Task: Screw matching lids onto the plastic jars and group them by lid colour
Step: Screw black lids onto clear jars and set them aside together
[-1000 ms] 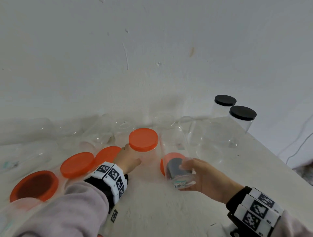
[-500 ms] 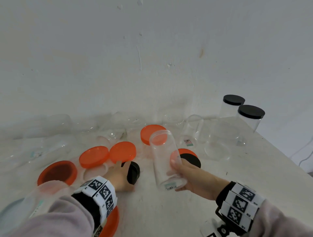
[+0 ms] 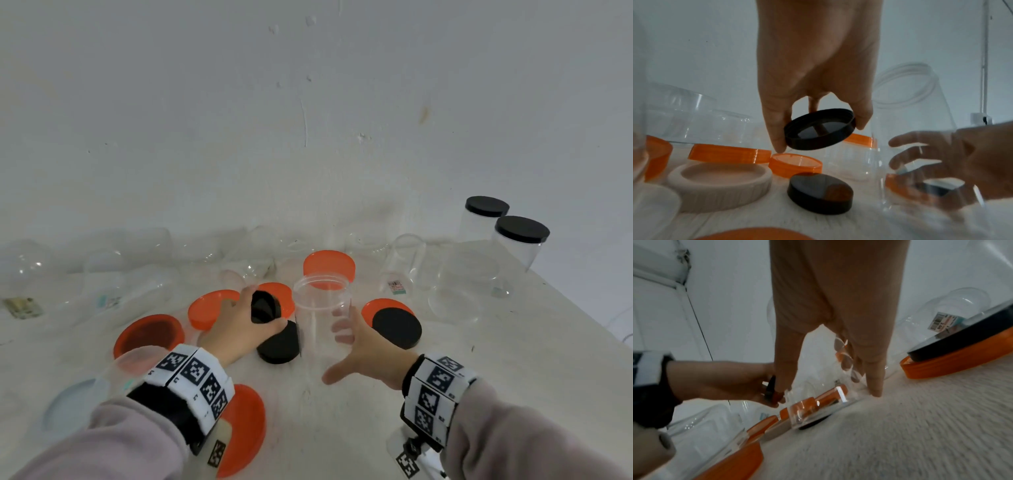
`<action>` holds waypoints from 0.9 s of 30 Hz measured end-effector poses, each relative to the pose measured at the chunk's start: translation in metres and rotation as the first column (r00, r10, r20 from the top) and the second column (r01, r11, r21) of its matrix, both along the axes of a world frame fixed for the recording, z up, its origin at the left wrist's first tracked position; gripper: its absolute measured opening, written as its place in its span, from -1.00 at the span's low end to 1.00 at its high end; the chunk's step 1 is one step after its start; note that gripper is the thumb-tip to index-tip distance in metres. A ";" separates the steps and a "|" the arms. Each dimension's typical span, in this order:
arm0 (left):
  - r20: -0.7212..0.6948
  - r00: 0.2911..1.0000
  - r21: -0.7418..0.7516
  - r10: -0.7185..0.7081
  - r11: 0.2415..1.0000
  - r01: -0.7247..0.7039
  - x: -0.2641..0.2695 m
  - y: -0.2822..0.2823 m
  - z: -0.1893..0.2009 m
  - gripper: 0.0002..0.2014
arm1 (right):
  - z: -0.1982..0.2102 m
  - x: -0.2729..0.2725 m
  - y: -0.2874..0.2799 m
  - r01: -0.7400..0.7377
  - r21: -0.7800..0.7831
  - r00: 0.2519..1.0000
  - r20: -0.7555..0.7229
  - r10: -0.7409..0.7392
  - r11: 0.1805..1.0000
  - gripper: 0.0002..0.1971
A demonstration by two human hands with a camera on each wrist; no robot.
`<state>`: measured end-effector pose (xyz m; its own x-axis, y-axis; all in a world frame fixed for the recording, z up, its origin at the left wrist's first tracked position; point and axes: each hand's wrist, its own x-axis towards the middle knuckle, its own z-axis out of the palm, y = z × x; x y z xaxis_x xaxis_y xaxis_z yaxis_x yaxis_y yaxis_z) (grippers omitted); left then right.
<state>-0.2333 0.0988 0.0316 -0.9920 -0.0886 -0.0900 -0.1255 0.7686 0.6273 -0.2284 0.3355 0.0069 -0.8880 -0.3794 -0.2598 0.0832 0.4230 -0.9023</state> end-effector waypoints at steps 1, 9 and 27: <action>-0.039 0.999 0.064 0.019 0.998 -0.016 0.001 0.000 0.003 -0.19 | -0.002 -0.001 -0.002 -0.017 0.020 1.000 -0.008 0.018 1.000 0.15; -0.123 0.970 0.536 0.209 0.837 -0.113 0.008 0.010 0.029 -0.35 | -0.007 -0.002 0.003 -0.072 0.041 0.997 0.000 0.072 0.997 0.27; -0.287 0.937 0.675 0.199 0.736 0.051 0.016 0.053 0.055 -0.41 | 0.004 0.005 0.000 -0.040 -0.057 0.976 -0.215 0.027 0.998 -0.06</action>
